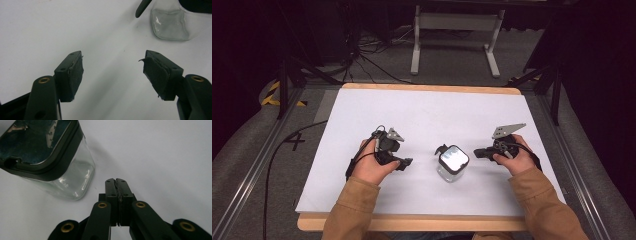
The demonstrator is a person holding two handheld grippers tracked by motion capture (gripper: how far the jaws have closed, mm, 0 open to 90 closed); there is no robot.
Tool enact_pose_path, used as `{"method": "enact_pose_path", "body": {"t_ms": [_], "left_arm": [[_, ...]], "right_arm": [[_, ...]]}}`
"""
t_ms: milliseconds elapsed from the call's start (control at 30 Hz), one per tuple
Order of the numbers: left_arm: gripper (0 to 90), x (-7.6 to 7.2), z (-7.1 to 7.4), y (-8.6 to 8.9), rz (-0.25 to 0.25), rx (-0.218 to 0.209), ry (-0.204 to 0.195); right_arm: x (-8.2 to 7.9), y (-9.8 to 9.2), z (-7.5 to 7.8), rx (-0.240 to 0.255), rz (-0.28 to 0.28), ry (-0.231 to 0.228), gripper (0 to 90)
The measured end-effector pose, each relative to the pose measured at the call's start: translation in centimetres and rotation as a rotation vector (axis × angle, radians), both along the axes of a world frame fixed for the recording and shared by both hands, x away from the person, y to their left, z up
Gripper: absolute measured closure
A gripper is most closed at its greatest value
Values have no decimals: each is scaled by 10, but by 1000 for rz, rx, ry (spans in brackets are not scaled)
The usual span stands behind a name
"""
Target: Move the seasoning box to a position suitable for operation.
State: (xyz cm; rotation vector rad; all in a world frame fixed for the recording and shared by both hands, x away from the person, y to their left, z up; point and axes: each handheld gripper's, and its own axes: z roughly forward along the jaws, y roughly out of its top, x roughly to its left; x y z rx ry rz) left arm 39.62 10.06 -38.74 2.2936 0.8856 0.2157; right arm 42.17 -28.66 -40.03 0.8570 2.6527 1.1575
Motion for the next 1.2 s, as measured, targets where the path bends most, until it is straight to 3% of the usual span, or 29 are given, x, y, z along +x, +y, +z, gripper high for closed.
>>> {"method": "enact_pose_path", "body": {"t_ms": [400, 800, 1200], "left_arm": [[321, -7, 0, 11, 30, 4, 3], [319, -7, -1, 12, 27, 10, 7], [317, -5, -2, 9, 15, 14, 8]], "right_arm": [[9, 25, -20, -2, 69, 39, 892], [8, 32, -23, 17, 109, 55, 890], [5, 33, -22, -6, 109, 53, 895]]}}
